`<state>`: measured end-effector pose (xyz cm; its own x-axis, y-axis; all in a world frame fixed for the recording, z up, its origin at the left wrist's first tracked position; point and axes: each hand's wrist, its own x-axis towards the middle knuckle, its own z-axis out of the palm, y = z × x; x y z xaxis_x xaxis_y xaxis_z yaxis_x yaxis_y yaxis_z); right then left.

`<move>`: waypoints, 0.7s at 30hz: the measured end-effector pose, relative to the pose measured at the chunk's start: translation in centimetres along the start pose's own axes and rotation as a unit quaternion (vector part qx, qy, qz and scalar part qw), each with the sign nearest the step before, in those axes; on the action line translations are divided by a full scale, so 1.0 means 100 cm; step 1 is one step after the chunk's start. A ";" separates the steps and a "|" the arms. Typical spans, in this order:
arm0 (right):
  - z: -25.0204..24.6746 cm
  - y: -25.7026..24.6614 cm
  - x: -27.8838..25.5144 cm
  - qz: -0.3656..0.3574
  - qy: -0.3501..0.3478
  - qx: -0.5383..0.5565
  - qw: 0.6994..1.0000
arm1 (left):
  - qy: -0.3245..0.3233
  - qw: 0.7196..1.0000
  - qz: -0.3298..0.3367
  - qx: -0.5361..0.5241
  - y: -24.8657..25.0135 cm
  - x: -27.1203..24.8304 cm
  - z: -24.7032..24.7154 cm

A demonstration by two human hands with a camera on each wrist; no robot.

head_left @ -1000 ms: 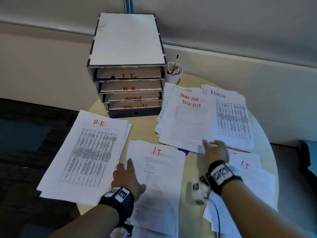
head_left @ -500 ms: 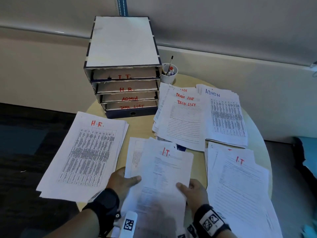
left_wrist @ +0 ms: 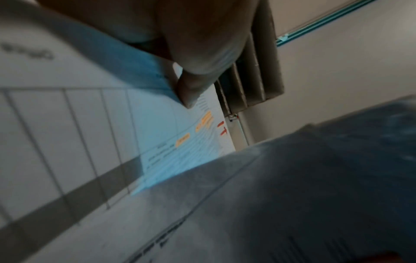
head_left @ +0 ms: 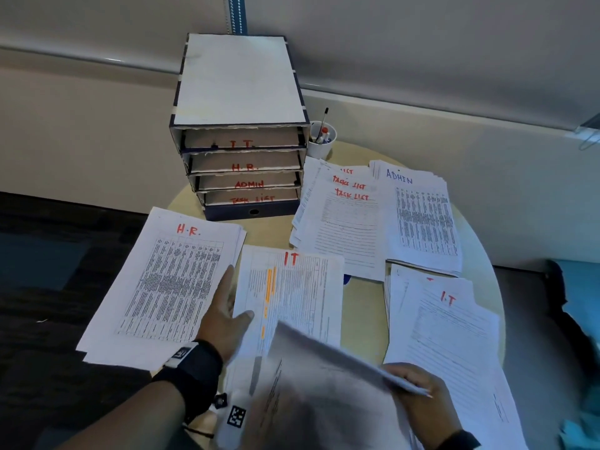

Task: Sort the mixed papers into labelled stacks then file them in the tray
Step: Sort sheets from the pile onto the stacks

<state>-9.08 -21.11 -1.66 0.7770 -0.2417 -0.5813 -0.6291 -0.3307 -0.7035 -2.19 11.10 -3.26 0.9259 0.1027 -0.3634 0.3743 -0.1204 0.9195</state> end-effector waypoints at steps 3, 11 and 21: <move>0.004 -0.017 -0.007 0.052 -0.049 -0.004 0.997 | 0.002 0.997 0.029 0.069 0.006 0.002 -0.001; -0.006 -0.059 0.001 -0.051 -0.008 0.224 0.973 | -0.193 0.980 0.017 -0.041 0.072 -0.014 0.003; -0.034 -0.109 -0.036 -0.159 0.042 0.158 0.974 | -0.074 0.987 0.139 0.045 0.124 -0.037 -0.001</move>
<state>-4.97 -19.70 9.52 0.9240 -0.2510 -0.2883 -0.3225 -0.1068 -0.9405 -0.96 9.36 9.53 0.9883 -0.0904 -0.1232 0.1019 -0.2107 0.9722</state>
